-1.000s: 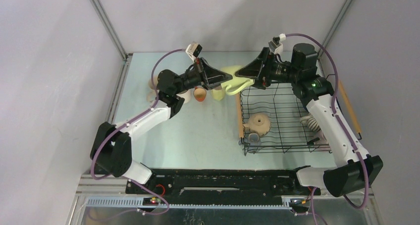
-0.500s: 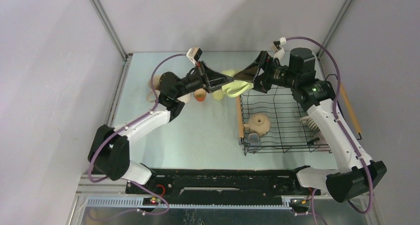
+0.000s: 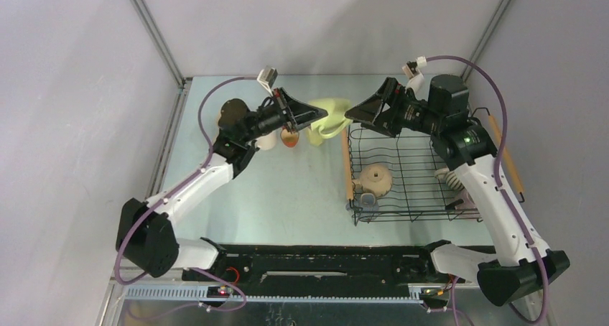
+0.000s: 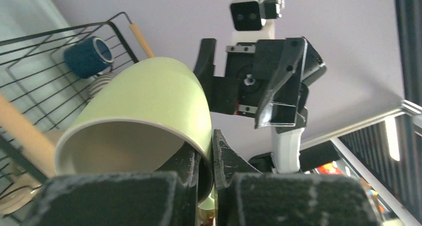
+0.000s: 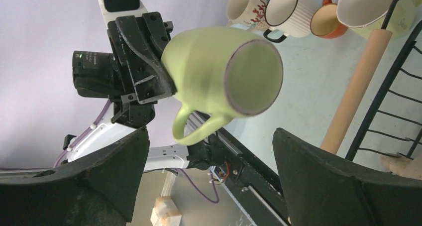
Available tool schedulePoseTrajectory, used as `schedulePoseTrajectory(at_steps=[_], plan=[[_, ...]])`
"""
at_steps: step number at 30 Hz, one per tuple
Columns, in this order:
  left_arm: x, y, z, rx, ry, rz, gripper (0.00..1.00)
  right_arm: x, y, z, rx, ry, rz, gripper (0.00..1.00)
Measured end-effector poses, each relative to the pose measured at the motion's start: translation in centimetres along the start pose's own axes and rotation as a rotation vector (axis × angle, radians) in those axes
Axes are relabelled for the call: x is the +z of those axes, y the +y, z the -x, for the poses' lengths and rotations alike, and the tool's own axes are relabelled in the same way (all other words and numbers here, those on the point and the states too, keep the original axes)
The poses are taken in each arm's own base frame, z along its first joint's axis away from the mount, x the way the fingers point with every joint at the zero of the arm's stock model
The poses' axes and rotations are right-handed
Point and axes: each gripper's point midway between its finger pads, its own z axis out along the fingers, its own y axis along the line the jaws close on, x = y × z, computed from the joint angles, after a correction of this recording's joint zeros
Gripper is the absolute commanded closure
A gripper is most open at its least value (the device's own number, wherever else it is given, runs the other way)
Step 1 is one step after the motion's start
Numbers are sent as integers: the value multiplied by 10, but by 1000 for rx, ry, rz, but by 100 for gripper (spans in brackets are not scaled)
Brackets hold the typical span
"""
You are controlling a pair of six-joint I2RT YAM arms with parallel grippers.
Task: Unload the cups from the dish rack
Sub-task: Place the cup at the center of the board.
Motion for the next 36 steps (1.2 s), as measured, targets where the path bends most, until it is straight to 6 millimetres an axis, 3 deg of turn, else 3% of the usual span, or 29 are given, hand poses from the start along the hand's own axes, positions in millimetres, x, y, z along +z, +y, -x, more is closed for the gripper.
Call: schedulePoseTrajectory(at_steps=[14, 28, 36], plan=[[-51, 39, -7, 175, -2, 320, 100, -11, -6, -1, -34, -35, -55, 0], [-167, 119, -17, 334, 52, 909, 100, -17, -35, -2, -78, -61, -195, 0], [-220, 138, -2, 431, 87, 1196, 100, -19, -45, -2, -104, -66, -239, 0]])
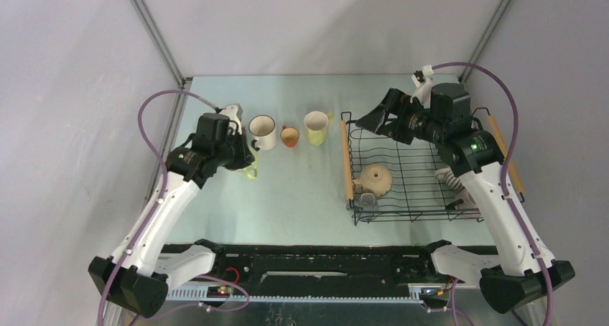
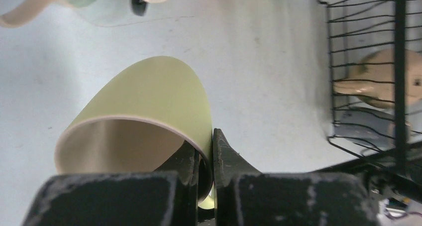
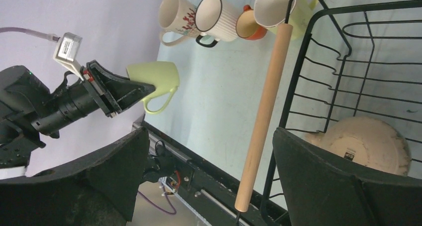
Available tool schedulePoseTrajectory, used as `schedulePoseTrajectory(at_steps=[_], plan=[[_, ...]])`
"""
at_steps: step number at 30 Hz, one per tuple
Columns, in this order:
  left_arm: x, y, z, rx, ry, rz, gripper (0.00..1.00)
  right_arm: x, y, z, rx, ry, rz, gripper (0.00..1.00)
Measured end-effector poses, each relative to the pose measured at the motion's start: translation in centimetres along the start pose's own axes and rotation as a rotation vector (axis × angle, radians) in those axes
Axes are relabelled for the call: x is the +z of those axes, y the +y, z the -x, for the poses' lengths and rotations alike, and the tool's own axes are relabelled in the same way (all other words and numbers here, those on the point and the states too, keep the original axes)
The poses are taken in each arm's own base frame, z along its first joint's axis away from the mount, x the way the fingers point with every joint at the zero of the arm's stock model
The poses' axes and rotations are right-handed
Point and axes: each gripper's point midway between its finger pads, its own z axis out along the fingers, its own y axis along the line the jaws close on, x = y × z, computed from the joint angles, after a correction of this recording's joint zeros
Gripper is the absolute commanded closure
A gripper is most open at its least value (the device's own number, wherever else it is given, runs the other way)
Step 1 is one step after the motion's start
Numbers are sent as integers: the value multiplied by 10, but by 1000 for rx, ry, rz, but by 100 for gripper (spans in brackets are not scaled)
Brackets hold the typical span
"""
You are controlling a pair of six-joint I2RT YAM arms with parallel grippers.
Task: Unload the cups from the dish rack
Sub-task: Place the cup at the center of the board.
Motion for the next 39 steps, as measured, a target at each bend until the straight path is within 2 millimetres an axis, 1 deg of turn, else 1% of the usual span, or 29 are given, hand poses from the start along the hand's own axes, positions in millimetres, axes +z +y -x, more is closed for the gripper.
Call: schedulePoseTrajectory(at_steps=[3, 7, 14, 19, 23, 29, 39], plan=[[8, 17, 1, 18, 19, 75, 100, 0, -4, -1, -10, 0, -17, 0], [25, 38, -4, 13, 73, 159, 100, 1, -9, -5, -15, 5, -28, 0], [50, 59, -4, -9, 114, 231, 100, 4, -16, -11, -17, 23, -42, 0], [73, 73, -9, -31, 164, 267, 100, 5, -17, -14, -23, 28, -44, 0], [89, 86, -12, -55, 193, 294, 100, 7, -22, -16, -24, 32, -57, 0], [103, 100, -19, -79, 230, 322, 100, 8, -29, -21, -28, 38, -74, 0], [116, 120, -30, -119, 286, 361, 100, 4, -29, -22, -33, 29, -72, 0]])
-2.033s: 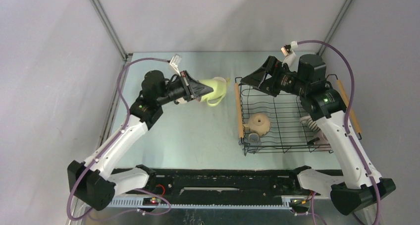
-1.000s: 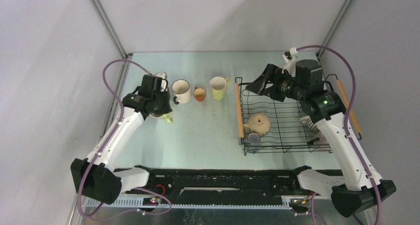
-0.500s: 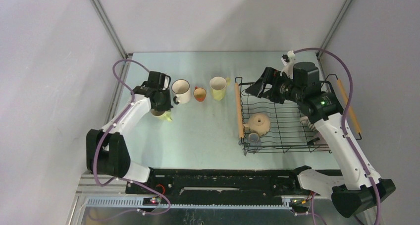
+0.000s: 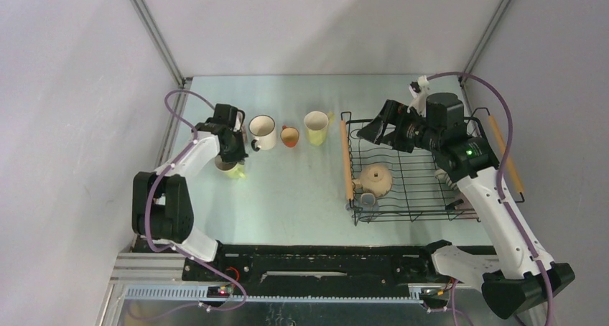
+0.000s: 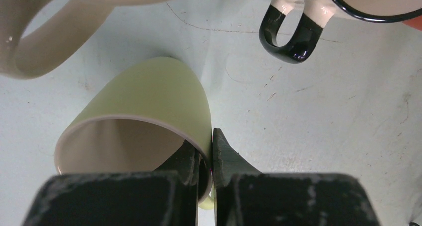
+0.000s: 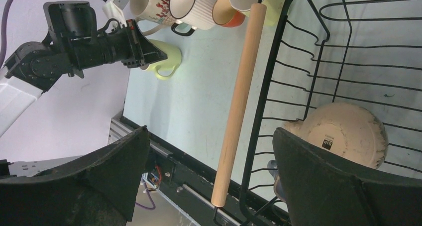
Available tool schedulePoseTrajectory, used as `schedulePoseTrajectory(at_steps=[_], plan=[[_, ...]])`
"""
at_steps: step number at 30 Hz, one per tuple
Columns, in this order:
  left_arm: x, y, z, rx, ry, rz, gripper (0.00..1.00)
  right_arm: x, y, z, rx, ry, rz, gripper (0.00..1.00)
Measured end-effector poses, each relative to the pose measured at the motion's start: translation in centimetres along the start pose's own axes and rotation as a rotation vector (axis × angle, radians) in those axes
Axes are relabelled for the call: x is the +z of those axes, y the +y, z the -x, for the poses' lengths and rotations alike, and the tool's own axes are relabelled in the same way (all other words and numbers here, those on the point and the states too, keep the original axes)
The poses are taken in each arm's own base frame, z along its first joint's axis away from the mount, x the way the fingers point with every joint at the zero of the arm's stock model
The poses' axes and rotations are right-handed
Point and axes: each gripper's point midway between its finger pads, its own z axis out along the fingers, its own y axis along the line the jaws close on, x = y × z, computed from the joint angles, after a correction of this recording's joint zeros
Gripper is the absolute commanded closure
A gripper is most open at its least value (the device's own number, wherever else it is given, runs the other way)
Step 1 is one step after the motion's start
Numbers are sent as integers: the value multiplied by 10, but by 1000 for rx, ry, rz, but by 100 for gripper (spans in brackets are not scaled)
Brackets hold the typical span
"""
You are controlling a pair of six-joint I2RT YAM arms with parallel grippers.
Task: Unload the cups from the dish rack
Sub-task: Place the cup at the center of the board.
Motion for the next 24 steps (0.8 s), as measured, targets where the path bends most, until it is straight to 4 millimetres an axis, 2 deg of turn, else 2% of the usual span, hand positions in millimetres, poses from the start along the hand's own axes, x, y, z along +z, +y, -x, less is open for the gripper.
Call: schedulePoseTrajectory(at_steps=[4, 17, 24], plan=[[1, 0, 2, -3, -1, 1, 99, 0, -1, -1, 1, 3, -2, 0], [9, 1, 18, -17, 2, 26, 73, 1, -2, -2, -1, 5, -4, 0], [7, 0, 26, -22, -20, 23, 66, 1, -2, -2, -2, 6, -3, 0]])
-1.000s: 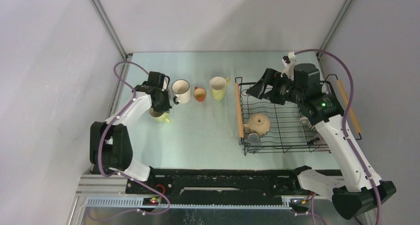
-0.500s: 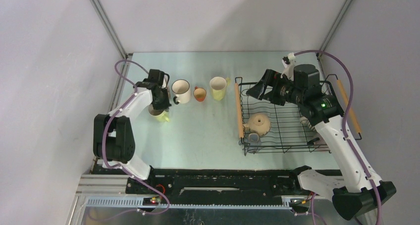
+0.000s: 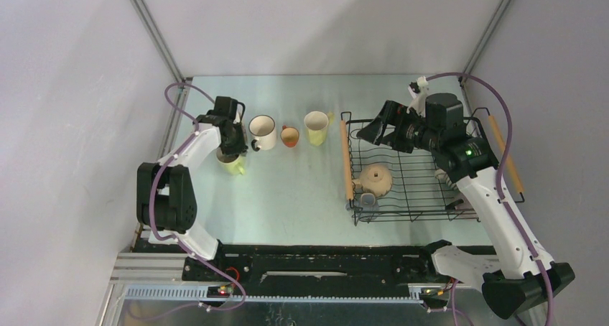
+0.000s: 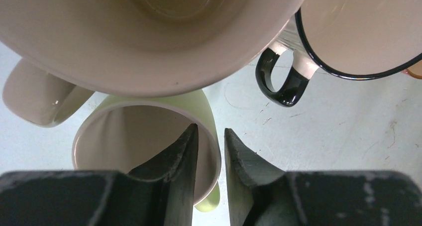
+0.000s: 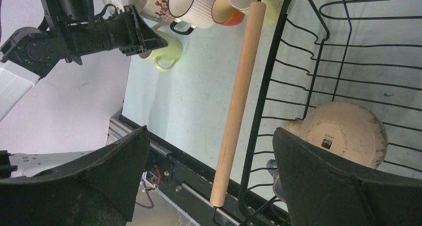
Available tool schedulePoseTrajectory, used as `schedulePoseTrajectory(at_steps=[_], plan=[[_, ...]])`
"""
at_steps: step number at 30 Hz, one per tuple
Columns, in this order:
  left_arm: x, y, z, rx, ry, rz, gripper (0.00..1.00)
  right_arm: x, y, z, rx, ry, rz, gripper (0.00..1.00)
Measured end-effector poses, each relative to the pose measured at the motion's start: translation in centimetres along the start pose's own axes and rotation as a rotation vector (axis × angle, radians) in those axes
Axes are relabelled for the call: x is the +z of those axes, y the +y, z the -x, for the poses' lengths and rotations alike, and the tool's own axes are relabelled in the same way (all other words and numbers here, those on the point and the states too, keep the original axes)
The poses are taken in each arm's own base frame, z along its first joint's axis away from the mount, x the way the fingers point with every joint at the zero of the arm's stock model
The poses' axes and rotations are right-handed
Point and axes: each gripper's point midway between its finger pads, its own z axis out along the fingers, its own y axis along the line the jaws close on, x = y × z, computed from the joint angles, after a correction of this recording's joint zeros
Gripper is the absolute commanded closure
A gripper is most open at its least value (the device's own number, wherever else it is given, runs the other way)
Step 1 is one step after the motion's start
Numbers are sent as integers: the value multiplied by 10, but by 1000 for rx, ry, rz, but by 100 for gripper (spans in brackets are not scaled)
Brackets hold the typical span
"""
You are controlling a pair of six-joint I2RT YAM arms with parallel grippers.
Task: Unload the cups from the dish rack
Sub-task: Place the cup at the center of the board, then unload the cup from the dish rack.
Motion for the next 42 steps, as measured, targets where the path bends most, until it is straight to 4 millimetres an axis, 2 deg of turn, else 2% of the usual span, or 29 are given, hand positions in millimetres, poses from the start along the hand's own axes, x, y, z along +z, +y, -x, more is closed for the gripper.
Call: schedulePoseTrajectory(at_steps=[8, 15, 18, 19, 20, 21, 27, 32, 37, 42], plan=[[-3, -2, 5, -2, -19, -10, 56, 0, 2, -2, -4, 5, 4, 0], [-32, -9, 17, -12, -97, -63, 35, 1, 3, -3, -8, 4, 0, 0], [-47, -11, 23, -15, -142, -90, 24, 1, 2, -3, -9, 4, -4, 0], [-54, -14, 25, -17, -160, -106, 18, 1, 2, -4, -9, 4, -7, 0], [-61, -15, 28, -18, -181, -120, 7, 1, 2, -4, -9, 6, -9, 0], [-68, -17, 30, -16, -200, -136, 1, 1, 1, -5, -9, 8, -14, 0], [-113, -29, 42, -7, -330, -238, 0, 2, -9, -9, -1, 14, -68, 0], [-142, -42, 39, 19, -413, -326, 0, 2, -27, -13, 5, 17, -163, 0], [-164, -65, 27, 82, -457, -415, 0, -2, -51, -19, 8, 20, -296, 0], [-171, -89, 15, 157, -469, -482, 0, 0, -70, -31, -11, 43, -397, 0]])
